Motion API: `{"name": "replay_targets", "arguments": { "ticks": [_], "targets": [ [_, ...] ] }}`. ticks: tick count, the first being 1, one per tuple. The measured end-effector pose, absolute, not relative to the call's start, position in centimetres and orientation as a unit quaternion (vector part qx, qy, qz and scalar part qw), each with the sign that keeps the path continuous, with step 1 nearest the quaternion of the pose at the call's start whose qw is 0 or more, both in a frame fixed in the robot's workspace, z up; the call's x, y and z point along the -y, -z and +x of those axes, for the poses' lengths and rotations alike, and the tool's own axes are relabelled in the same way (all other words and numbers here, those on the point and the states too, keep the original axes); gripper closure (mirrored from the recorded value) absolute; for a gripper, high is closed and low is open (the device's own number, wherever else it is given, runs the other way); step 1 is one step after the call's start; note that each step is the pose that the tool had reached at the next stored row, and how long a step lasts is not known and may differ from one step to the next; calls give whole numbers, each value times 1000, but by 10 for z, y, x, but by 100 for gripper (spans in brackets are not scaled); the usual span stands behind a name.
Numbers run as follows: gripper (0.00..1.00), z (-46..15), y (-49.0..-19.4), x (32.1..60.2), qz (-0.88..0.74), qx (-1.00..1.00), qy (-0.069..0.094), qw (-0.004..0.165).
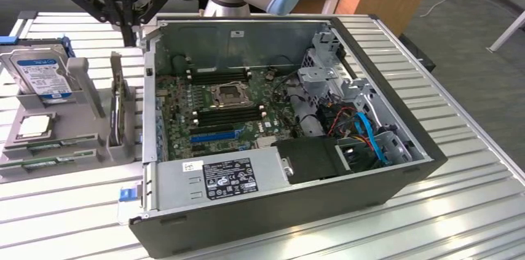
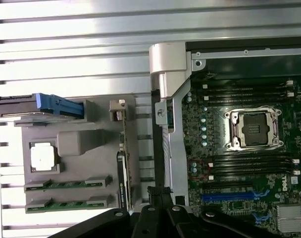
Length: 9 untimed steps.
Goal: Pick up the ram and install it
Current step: 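Reach for the ram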
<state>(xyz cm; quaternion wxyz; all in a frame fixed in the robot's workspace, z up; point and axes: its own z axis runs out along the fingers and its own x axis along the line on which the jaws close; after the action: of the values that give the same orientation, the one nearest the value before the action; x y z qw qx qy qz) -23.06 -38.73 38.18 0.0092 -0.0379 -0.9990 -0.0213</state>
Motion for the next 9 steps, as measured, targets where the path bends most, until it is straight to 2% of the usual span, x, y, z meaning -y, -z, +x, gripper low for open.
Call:
{"name": "replay_targets", "arguments": {
  "ticks": [9],
  "targets": [
    [90,-238,-381,386,-38,999,21,12]
  ]
}}
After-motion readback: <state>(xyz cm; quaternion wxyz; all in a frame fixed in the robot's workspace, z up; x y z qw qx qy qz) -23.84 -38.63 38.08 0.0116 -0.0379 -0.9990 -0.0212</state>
